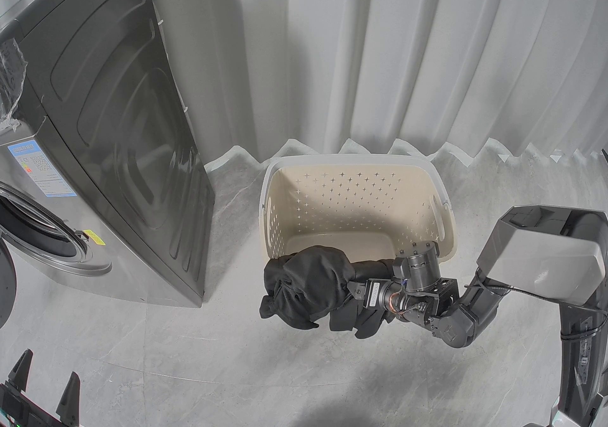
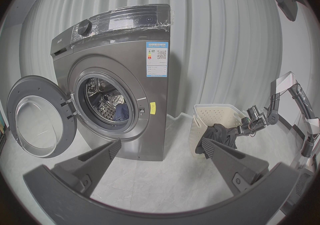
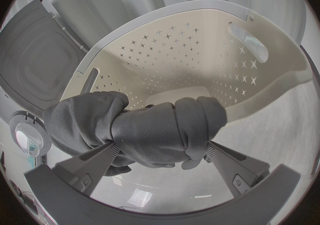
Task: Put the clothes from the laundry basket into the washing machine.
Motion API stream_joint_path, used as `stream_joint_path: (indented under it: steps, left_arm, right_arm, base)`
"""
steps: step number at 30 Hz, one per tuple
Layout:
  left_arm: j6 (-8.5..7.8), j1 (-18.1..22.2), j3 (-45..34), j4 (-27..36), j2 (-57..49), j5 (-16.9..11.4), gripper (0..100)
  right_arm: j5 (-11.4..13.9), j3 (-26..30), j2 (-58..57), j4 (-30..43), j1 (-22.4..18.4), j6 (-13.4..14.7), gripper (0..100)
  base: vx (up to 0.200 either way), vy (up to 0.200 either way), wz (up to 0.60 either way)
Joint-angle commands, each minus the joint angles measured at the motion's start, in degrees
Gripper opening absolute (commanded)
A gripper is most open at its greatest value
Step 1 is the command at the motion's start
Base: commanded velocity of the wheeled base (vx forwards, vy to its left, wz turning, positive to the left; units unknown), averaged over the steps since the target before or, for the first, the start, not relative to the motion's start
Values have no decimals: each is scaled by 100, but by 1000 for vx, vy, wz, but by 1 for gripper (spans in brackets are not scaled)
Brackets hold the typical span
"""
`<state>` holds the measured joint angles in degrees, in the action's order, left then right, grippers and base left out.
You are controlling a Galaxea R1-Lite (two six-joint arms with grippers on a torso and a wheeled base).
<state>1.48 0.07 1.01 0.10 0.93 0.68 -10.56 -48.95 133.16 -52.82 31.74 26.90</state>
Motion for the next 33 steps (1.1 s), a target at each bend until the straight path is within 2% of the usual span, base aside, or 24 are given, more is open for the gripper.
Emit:
stream_joint_path:
  steps: [1, 2, 12, 16, 17, 19, 22, 26, 33]
  left_arm:
    - [11, 1, -92, -1, -93, 2, 100]
    - [11, 1, -92, -1, -93, 2, 100]
    - [11, 1, -92, -1, -93, 2, 100]
    - [19, 1, -92, -1, -93, 2, 100]
    - [19, 1, -92, -1, -93, 2, 100]
    - [19, 1, -92, -1, -93, 2, 100]
    - [19, 1, -92, -1, -93, 2, 100]
    - [2, 1, -92, -1, -93, -16, 100]
    - [2, 1, -92, -1, -93, -24, 100]
  right_arm:
    - [1, -150, 79, 0, 25, -1, 100]
    - [1, -159, 88, 0, 34, -1, 0]
    - [10, -27, -123, -9, 69, 8, 0]
    - [10, 632, -1090, -9, 104, 8, 0]
    - [10, 632, -1090, -9, 104, 8, 0]
    - [19, 1142, -1908, -9, 201, 8, 0]
    - [54, 1449, -2637, 0, 271, 8, 0]
    - [54, 1730, -3402, 0, 341, -1, 0]
    - [63, 1880, -4360, 9, 491, -10, 0]
  base:
    - [0, 0, 0]
    - [0, 0, 0]
    - [0, 0, 0]
    - [0, 0, 0]
    - [0, 0, 0]
    - [0, 0, 0]
    - [0, 0, 0]
    - [0, 0, 0]
    - [0, 0, 0]
